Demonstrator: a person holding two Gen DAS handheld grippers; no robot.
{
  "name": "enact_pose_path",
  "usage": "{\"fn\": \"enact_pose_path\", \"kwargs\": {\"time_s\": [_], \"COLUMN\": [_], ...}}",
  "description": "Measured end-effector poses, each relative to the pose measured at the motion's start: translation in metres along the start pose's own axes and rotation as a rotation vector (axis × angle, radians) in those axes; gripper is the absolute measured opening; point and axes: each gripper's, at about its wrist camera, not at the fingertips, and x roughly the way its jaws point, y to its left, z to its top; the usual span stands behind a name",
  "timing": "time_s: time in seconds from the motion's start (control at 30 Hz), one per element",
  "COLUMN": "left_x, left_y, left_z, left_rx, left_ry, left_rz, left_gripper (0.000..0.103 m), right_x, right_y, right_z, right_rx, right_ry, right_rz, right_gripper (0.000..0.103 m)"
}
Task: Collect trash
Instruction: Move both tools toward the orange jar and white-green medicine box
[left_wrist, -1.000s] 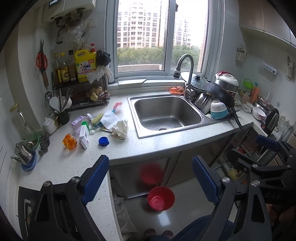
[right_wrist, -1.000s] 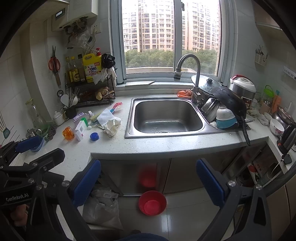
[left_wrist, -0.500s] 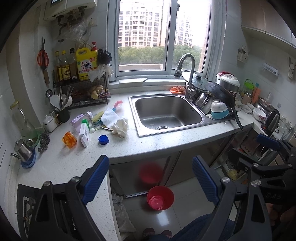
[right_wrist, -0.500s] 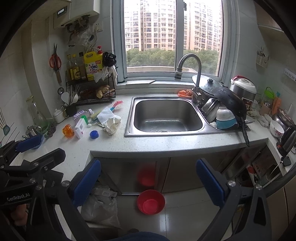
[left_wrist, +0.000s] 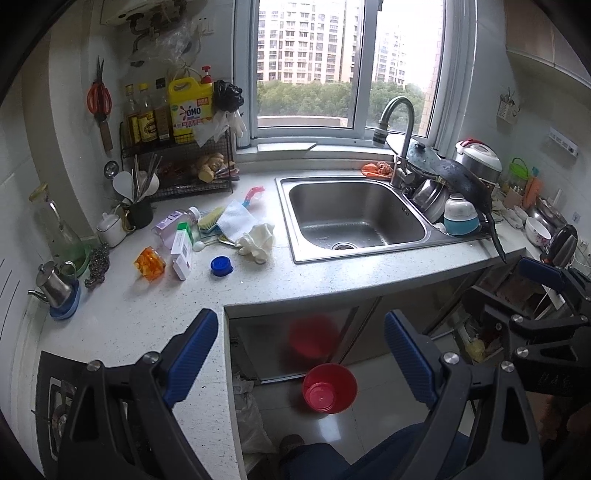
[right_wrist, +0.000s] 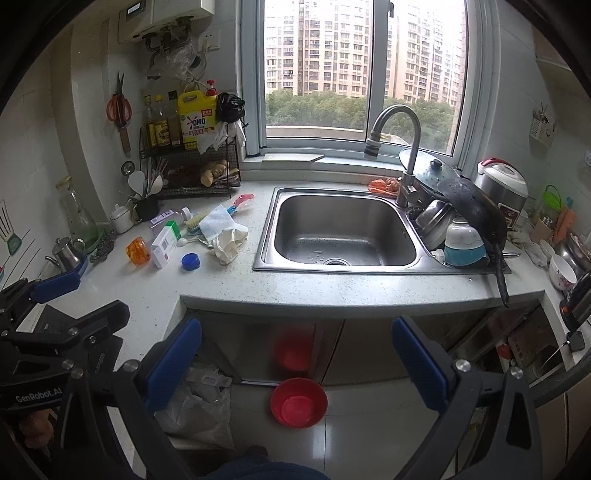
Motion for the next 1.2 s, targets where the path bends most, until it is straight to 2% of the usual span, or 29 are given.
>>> {"fn": "enact_pose_path", "kwargs": {"time_s": [0.2,0.33,0.47,0.77,1.03,1.2], "left_x": [0.018,0.034,0.049,0.096,0.152,0.188], "left_y": [0.024,0.049,0.090,0.203,0.284,0.312], "left_z": [0.011,0.021,0.033,0.045,0.045,0.039], "left_rx": [-0.048,-0.079,-0.147,-0.320,-0.384,-0.383], "left_ry": [0.035,0.053,0.066,0.144,0.235,0.310], "left_rz": [0.051,0.116,0.133,0.247,0.318,0.334], "left_gripper": [0.090,0.090,0.090,0.090,0.090,0.090], "right_x": [0.030,0.058,0.094,0.178,0.269,0.320], "right_y": [0.013,0.031,0.055,0.130,0.197,0.233], "right_z": [0.018,0.038,0.060,0.102,0.129,0.132], "right_rx": [-0.062,-0.125,-0.169,-0.283,-0.329,-0.351], "right_ry": [0.044,0.063,0.107,0.210,0.352,0.451], "right_rz": [0.066,0.118,0.182,0.333,0.366,0.349], "right_gripper": [0.103,0.103,0.103,0.103,0.103,0.103]}}
